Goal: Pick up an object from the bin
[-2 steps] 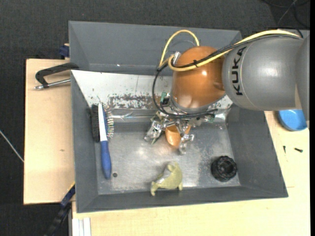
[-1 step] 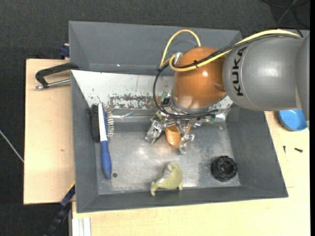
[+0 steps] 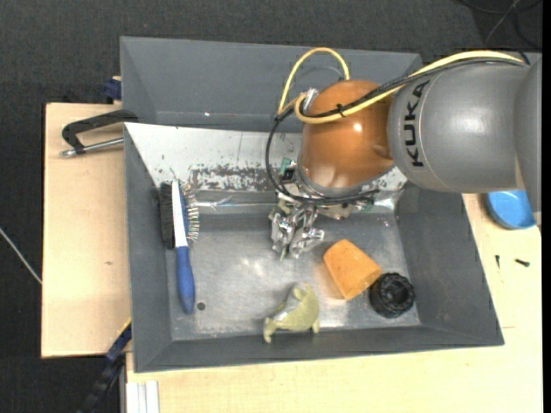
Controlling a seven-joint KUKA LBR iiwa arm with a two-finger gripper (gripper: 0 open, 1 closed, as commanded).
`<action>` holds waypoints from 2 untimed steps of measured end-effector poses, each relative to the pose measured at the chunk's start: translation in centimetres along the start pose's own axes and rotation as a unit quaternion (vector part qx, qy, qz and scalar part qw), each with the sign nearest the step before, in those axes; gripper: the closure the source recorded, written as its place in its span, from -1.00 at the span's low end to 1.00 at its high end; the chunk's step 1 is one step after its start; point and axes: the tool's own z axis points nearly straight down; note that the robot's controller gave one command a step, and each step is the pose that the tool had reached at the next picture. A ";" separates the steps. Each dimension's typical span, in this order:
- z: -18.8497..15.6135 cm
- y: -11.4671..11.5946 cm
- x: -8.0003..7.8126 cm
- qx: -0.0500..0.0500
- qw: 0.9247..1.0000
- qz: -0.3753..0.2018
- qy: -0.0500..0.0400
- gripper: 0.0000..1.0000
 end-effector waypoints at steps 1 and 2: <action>-1.5 -0.1 -0.2 0.001 1.000 0.002 -0.001 1.00; -4.3 -0.3 -0.4 0.003 1.000 0.003 -0.001 1.00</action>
Offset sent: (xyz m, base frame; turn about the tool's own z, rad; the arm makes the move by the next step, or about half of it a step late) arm 0.0001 0.0001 0.0130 0.0000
